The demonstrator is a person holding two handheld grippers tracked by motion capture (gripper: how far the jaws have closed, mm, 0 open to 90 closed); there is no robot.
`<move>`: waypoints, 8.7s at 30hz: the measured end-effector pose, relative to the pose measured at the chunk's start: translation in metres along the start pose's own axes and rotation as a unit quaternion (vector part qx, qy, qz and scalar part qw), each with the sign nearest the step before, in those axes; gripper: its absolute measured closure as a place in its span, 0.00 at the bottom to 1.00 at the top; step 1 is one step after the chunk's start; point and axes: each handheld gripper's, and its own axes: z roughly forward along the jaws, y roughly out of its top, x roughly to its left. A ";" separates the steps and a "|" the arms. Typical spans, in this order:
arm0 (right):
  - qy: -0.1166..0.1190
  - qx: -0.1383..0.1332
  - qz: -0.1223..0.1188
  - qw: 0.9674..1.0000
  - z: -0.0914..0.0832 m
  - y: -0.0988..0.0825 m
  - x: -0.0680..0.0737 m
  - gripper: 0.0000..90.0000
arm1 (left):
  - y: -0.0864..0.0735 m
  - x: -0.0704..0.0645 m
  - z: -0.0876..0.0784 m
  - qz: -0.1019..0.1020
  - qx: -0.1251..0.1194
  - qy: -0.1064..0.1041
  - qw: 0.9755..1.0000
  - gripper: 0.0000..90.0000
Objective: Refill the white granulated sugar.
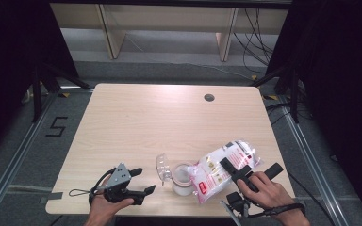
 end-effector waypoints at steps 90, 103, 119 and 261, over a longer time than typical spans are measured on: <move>-0.001 -0.008 -0.003 1.000 -0.005 -0.001 -0.003 0.81 | 0.000 0.000 0.000 -0.003 0.000 0.000 1.000 0.24; -0.004 -0.013 0.000 1.000 -0.005 -0.002 -0.003 0.83 | 0.000 0.000 0.000 -0.004 0.002 0.003 1.000 0.24; -0.006 -0.029 0.005 1.000 -0.005 -0.004 -0.005 0.83 | 0.000 -0.001 0.000 -0.004 0.001 0.003 1.000 0.24; -0.007 -0.007 -0.017 1.000 -0.012 -0.001 -0.010 0.84 | 0.000 0.000 0.000 0.001 0.000 0.000 1.000 0.24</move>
